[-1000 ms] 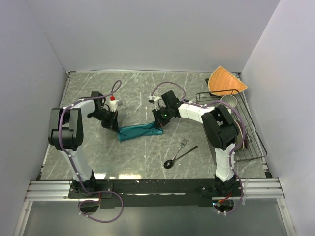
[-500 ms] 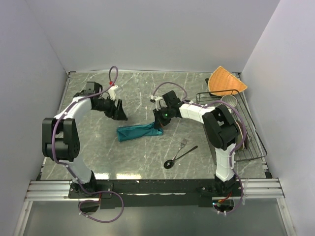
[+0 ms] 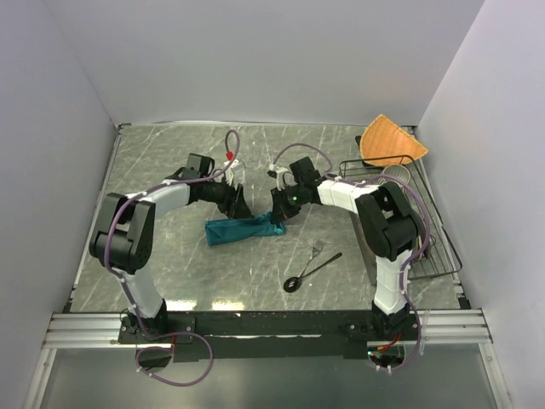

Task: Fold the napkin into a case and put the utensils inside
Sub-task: Fold the 2/3-rectangle-folded napkin at the center of the board, then insert the top corner of the smaller rectangle folded napkin into the folded napkin.

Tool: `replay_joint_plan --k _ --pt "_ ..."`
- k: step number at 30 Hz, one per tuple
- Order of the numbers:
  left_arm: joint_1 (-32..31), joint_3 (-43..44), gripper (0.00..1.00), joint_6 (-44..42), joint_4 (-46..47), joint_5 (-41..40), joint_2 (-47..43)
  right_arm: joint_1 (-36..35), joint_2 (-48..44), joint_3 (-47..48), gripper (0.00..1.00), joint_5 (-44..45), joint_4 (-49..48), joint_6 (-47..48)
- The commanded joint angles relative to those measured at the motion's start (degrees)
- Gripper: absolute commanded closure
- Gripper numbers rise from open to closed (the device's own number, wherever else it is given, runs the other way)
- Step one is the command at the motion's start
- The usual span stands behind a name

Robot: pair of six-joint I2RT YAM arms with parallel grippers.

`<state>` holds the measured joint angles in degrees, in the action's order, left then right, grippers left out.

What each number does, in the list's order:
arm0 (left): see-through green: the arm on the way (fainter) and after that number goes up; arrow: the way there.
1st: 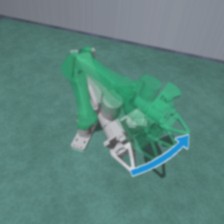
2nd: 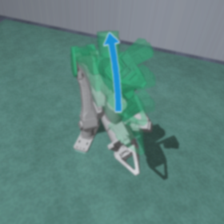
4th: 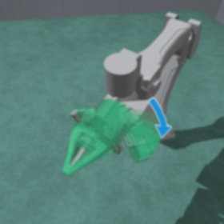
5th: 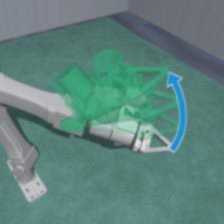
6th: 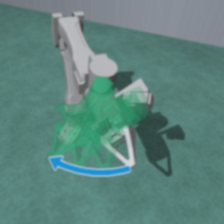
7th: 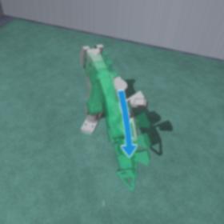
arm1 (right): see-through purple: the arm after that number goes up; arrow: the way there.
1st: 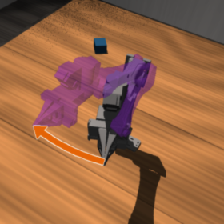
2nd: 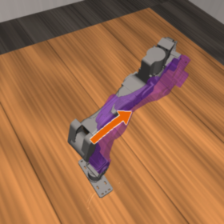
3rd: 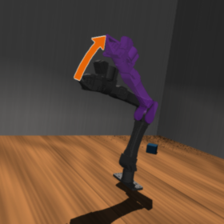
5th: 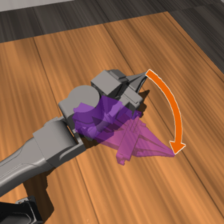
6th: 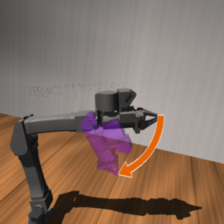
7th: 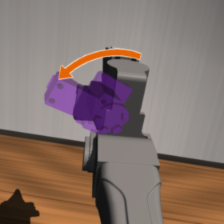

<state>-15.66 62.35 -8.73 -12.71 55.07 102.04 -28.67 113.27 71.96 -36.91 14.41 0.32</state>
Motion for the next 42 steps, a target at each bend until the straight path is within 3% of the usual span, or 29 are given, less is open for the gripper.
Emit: replay_joint_plan --k 1,15,23,29,37,42 --pt "-1.12 -0.21 0.25 0.82 9.45 3.38 2.28 0.45 -3.67 -1.38 0.92 -1.94 -3.34 -0.23" --pt "-5.17 4.19 0.28 -4.8 8.76 1.36 8.53 1.94 -5.34 -4.11 0.93 -4.49 -8.26 -2.34" --pt "-5.96 5.59 0.41 -4.37 9.36 0.83 10.02 2.03 -6.05 -5.78 0.93 -6.34 -10.72 -2.69" --pt "-7.01 6.56 0.42 -2.87 10.34 0.65 11.08 2.03 -6.05 -5.96 0.92 -6.69 -11.6 -2.51" --pt "-7.1 7.26 0.62 -3.75 8.58 0.65 11.78 2.03 -6.05 -6.22 0.91 -7.3 -11.95 -2.08" --pt "-7.1 7.35 0.9 -2.7 7.88 1.09 11.34 2.12 -6.49 -6.49 0.8 -7.22 -11.43 -1.2"
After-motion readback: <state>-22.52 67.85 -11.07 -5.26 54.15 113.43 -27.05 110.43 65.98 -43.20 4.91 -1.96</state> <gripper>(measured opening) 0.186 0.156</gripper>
